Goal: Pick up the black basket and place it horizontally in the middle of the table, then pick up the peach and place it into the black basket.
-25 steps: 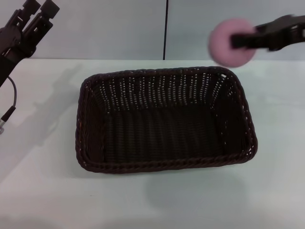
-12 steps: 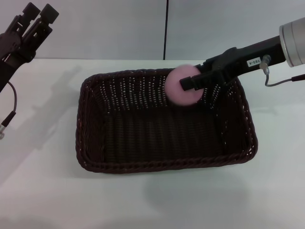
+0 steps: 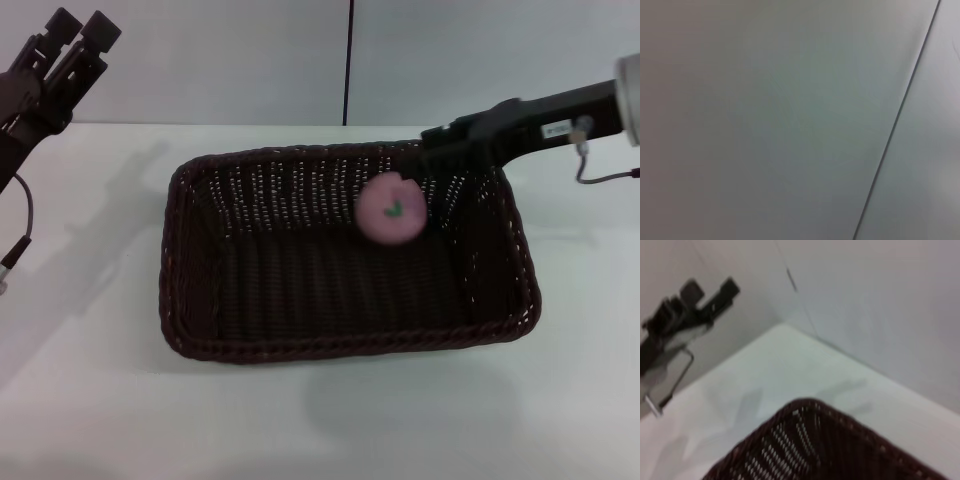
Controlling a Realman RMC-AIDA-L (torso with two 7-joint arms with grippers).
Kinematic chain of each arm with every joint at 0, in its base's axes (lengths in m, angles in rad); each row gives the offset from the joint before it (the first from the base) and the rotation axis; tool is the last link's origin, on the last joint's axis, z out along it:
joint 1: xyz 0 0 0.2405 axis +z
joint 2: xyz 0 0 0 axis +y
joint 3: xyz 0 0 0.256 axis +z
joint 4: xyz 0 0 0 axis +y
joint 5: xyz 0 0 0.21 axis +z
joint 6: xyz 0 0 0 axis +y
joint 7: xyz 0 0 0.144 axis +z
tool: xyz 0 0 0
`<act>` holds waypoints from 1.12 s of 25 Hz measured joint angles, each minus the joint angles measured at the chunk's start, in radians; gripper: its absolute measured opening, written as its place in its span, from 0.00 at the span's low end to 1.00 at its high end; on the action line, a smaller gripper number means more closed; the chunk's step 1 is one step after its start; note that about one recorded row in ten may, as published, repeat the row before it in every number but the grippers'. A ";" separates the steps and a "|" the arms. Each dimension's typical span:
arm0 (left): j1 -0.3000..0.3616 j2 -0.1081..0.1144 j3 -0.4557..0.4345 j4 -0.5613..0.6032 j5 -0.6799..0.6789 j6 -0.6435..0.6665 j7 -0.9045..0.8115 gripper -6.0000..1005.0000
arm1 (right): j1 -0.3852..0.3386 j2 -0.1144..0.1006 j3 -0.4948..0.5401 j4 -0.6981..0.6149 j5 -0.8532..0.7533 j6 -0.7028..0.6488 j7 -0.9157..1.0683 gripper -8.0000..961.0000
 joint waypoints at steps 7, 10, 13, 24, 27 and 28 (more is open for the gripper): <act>0.025 0.000 -0.049 0.000 0.000 0.034 0.000 0.72 | -0.147 0.011 0.129 0.006 0.267 -0.012 -0.194 0.73; 0.046 0.001 -0.103 0.000 0.000 0.057 0.002 0.72 | -0.224 0.020 0.202 0.059 0.442 -0.007 -0.354 0.73; 0.066 0.001 -0.164 0.000 0.000 0.066 0.002 0.72 | -0.281 0.027 0.323 0.191 0.610 -0.002 -0.558 0.73; 0.110 -0.004 -0.489 -0.137 0.000 0.101 0.051 0.47 | -0.339 0.034 0.730 0.674 0.970 -0.005 -1.149 0.73; 0.112 -0.005 -0.539 -0.176 0.000 0.111 0.093 0.35 | -0.341 0.034 0.770 0.703 0.981 -0.001 -1.156 0.73; 0.112 -0.005 -0.546 -0.183 0.000 0.114 0.105 0.31 | -0.341 0.034 0.775 0.709 0.983 0.000 -1.156 0.73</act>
